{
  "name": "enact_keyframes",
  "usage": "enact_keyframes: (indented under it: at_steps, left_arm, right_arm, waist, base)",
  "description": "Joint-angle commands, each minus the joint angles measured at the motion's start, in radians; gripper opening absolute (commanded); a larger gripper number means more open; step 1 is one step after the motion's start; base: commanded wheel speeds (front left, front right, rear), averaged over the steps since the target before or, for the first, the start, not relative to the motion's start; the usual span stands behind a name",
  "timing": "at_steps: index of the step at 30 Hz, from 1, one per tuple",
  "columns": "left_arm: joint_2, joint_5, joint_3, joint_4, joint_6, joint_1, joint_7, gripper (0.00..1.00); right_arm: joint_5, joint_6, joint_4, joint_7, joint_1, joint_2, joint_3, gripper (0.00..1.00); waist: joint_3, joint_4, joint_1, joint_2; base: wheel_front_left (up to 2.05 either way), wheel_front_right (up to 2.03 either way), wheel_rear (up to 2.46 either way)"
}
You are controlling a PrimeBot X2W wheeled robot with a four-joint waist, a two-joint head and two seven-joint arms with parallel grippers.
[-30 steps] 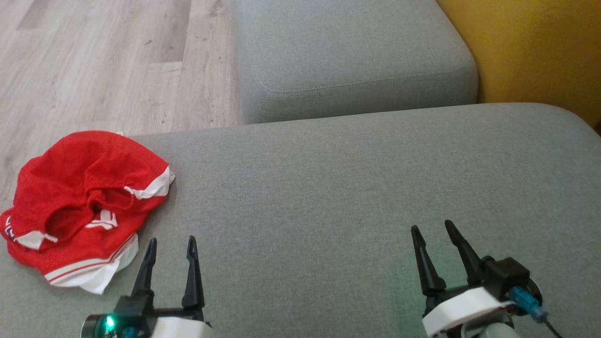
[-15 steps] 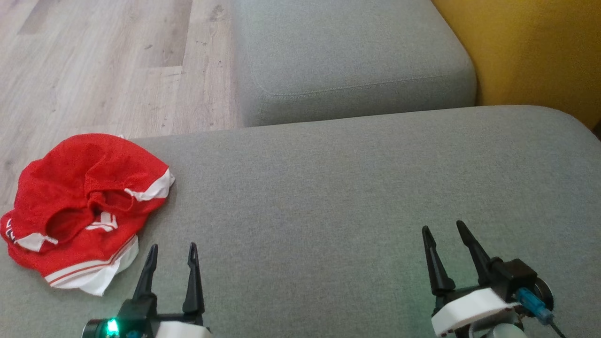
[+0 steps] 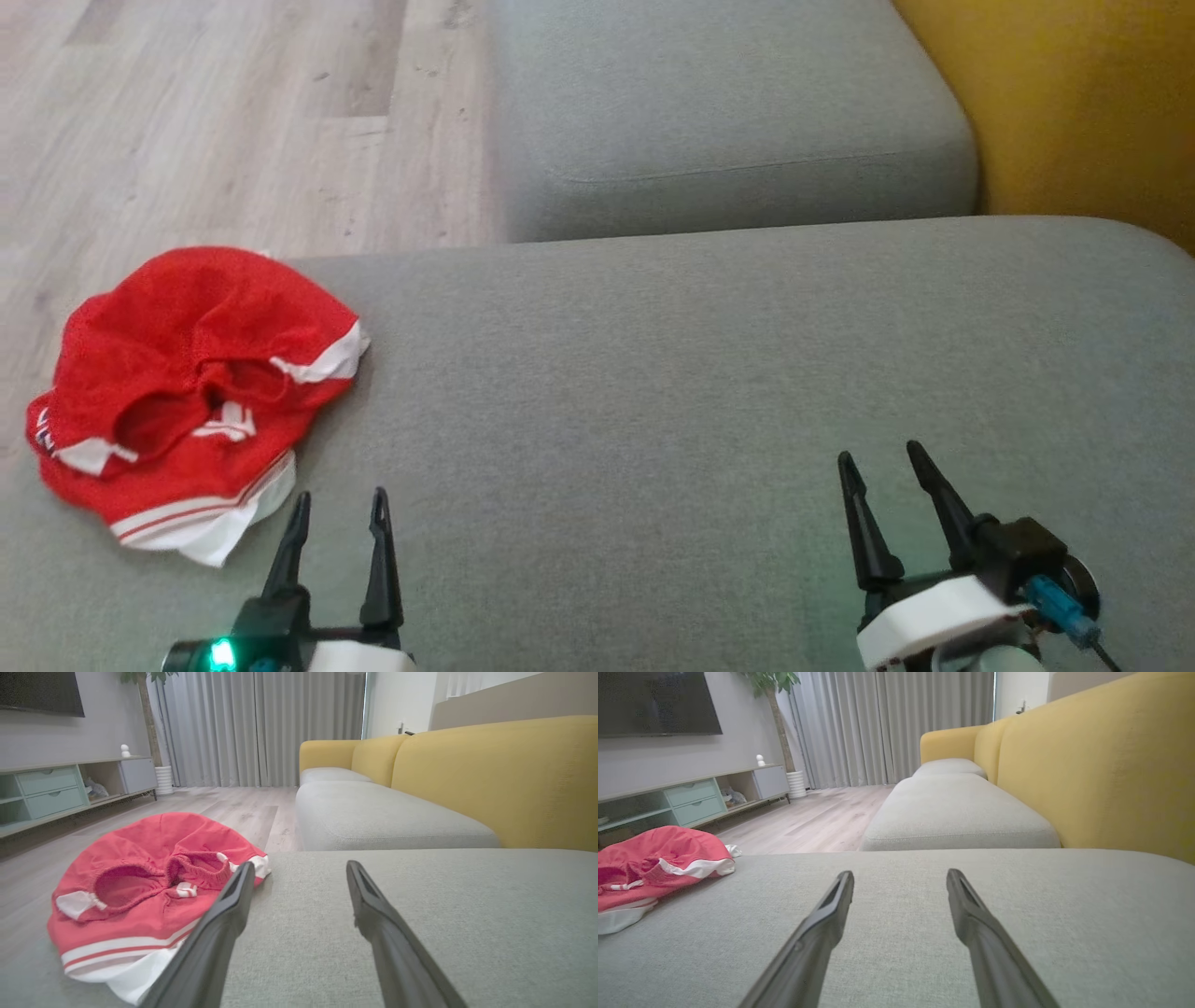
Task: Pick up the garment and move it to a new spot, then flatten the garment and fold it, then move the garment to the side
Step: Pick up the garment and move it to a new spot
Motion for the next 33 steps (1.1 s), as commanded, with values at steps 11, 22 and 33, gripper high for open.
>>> enact_keyframes:
  at_steps: [11,22,33]
  left_arm:
    - [0.007,0.021,0.091,-0.033,0.004,-0.042,-0.012,1.0]
    - [0.007,0.03,0.149,-0.046,0.0,-0.04,-0.012,1.0]
    - [0.007,0.045,0.163,-0.087,0.015,-0.049,-0.012,1.0]
  right_arm:
    - [0.015,0.008,-0.042,-0.013,-0.067,-0.009,0.062,1.0]
    - [0.016,0.008,-0.034,-0.013,-0.077,-0.009,0.065,1.0]
    - [0.013,0.008,-0.031,-0.013,-0.075,-0.009,0.05,1.0]
  waist:
    - [0.026,0.142,-0.0001,0.0]
    - [0.034,0.257,-0.0001,0.0]
    - [0.056,0.321,-0.0001,0.0]
  base:
    - [0.0,0.0,0.0]
    - [0.0,0.0,0.0]
    - [0.0,0.0,0.0]
